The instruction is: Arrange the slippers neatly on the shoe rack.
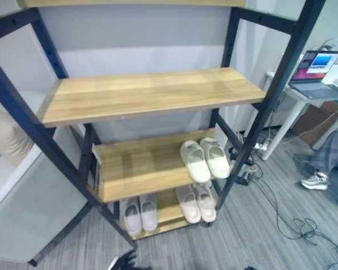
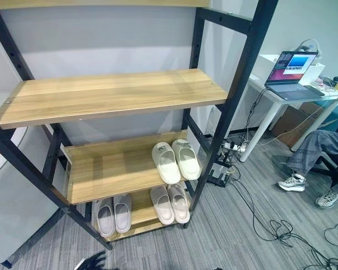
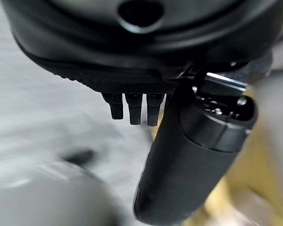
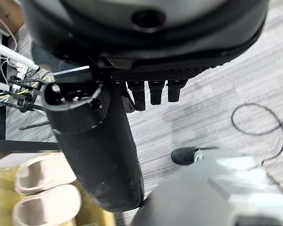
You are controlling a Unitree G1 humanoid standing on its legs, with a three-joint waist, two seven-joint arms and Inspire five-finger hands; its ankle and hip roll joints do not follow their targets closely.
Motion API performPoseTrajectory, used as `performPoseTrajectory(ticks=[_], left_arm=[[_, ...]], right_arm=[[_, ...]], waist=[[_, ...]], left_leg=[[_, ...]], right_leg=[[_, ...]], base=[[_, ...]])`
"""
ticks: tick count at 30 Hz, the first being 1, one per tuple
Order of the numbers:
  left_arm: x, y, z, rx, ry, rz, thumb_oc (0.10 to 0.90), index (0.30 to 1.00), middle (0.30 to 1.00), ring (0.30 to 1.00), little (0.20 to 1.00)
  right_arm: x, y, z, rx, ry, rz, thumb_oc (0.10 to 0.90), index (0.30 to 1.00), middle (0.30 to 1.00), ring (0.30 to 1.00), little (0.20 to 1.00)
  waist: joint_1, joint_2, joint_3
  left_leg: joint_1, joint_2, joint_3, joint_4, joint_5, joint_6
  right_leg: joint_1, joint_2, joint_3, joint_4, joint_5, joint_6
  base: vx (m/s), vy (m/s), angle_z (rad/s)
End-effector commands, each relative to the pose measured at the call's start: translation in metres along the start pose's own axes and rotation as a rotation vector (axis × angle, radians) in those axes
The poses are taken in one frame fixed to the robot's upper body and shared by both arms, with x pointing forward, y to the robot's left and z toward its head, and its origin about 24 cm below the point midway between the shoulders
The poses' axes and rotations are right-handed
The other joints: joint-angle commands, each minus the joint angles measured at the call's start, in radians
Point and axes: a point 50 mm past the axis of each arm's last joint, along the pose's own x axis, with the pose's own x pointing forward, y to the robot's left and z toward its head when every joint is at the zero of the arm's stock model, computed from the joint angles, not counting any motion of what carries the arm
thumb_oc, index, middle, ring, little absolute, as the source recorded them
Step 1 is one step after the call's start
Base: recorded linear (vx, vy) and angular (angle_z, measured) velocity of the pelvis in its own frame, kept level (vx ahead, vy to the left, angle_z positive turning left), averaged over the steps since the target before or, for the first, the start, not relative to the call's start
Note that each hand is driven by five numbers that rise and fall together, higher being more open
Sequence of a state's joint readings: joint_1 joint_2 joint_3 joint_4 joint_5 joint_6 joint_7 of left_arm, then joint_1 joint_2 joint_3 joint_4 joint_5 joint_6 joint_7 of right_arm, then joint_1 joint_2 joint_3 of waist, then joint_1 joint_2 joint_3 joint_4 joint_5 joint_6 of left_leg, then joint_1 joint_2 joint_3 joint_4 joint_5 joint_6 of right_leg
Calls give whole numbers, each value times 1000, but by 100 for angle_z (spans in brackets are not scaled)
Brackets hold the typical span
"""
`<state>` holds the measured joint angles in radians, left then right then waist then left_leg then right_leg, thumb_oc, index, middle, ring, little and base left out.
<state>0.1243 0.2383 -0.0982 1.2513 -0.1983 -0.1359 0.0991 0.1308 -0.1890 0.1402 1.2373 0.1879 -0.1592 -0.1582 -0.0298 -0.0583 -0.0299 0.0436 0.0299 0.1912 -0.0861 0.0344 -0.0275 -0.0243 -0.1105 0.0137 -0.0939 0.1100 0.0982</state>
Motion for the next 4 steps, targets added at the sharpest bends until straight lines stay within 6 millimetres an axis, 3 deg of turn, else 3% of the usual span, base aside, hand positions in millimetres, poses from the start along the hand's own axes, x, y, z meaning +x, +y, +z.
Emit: performPoseTrajectory(ticks=[1,3,4], left_arm=[[4,18,16,-38,-27,127,800,900,900,900,900],[3,23,6,-70,16,142,800,900,900,900,900],[-1,33,-11,-111,81,179,800,900,900,900,900]], right_arm=[[3,-33,-1,-86,25,-105,800,900,900,900,900],[3,-34,0,-85,25,-107,800,900,900,900,900],[3,-35,1,-89,25,-102,800,900,900,900,900]], waist=[[-20,48,24],[-23,48,24],[-27,49,21]], left_leg=[[-22,-11,-98,-1,-46,7],[-19,-11,-96,-1,-47,6],[-15,-10,-88,-1,-49,4]], right_leg=[[11,49,-75,33,-88,16],[12,50,-72,33,-88,15],[12,50,-67,32,-88,15]], base=[[0,0,0],[16,-8,-2],[30,-16,-5]])
